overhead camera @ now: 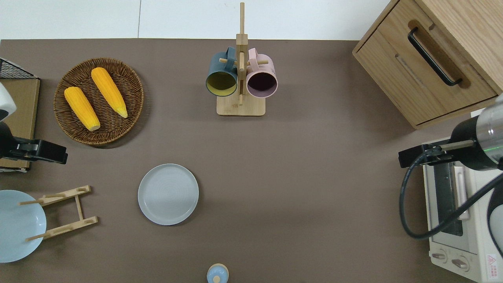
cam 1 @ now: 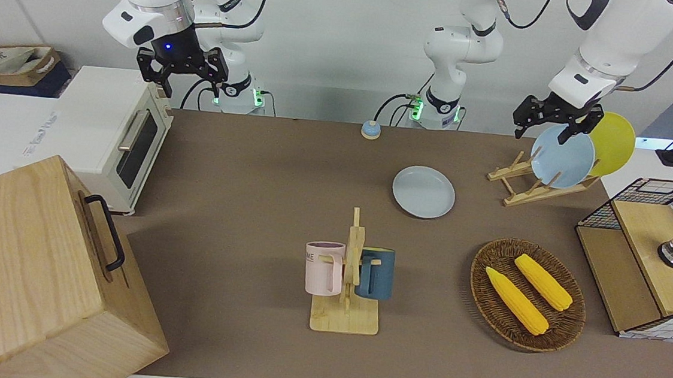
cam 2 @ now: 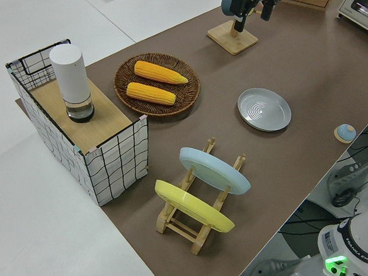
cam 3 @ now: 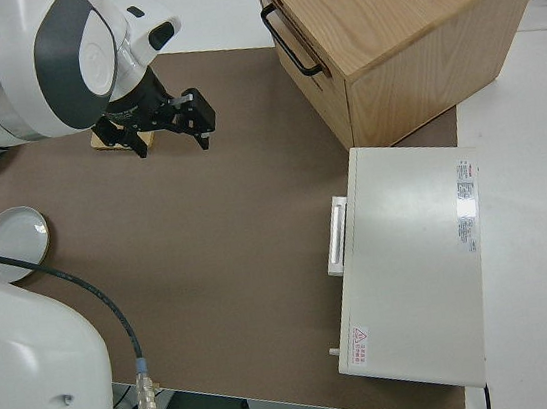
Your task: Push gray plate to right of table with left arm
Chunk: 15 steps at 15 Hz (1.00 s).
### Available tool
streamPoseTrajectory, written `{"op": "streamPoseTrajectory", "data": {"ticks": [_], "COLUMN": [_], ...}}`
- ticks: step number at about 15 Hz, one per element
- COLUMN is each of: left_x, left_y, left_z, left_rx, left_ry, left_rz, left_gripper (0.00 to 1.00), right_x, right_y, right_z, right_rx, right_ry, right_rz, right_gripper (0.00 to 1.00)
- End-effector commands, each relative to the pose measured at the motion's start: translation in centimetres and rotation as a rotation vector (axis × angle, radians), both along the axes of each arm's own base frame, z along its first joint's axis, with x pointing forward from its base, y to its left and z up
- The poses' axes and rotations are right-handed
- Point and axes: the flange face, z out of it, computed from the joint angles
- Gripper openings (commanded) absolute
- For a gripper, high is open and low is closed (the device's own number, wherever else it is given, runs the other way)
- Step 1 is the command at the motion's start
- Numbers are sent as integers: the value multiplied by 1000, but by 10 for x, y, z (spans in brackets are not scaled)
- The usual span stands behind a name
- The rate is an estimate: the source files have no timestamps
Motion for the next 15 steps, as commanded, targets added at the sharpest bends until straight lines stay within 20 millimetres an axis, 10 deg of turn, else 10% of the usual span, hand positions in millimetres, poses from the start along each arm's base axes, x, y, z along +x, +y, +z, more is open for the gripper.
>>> {"op": "streamPoseTrajectory", "data": {"ticks": [1,15], "left_x": [0,-5], "left_y": [-1,-3], "left_z": [4,-2], "left_rx": [-1,-18], "left_ry": [9,41], "left_rz": [0,13], "left_gripper": [993,991], "right_x": [-4,-4], "right_y": [-2,-2], "right_z": [3,3], "right_rx": [7,7], "right_ry": [6,6], "right_rz": [-2,-2], "right_gripper": [983,983]}}
